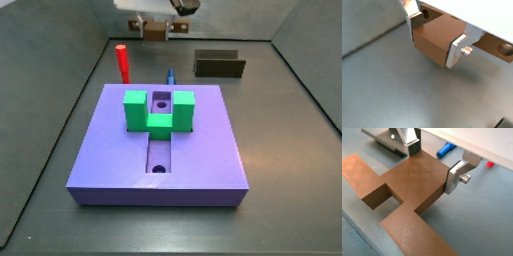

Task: Pick up the brown object. Move up. Place the brown object on the fixture. Regrasp the brown object. Move to above the board. Insert the brown object.
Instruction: Place the brown object on the fixture.

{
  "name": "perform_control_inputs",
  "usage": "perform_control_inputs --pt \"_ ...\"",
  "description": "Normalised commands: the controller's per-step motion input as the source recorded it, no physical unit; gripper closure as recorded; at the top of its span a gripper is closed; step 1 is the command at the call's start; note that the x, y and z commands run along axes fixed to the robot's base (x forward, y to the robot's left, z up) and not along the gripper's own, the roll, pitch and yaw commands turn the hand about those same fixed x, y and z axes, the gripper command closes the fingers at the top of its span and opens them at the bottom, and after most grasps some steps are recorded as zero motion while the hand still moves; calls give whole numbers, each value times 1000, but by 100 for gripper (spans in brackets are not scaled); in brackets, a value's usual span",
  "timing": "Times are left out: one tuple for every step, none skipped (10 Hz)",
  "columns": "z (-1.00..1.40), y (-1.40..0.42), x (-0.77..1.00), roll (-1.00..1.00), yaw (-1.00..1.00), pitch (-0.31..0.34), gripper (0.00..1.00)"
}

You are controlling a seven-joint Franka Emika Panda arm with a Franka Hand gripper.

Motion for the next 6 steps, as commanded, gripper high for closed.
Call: perform_control_inputs --pt "0 0 0 -9 0 0 100" --pt "-166 0 -11 -194 0 -11 100" --pt "-197 -37 0 -474 0 -83 100" --pt "-129 -66 200 -934 -169 -191 100" --pt "0 -94 406 -966 -260 -37 100" --pt "126 -51 374 -1000 -280 -9 100"
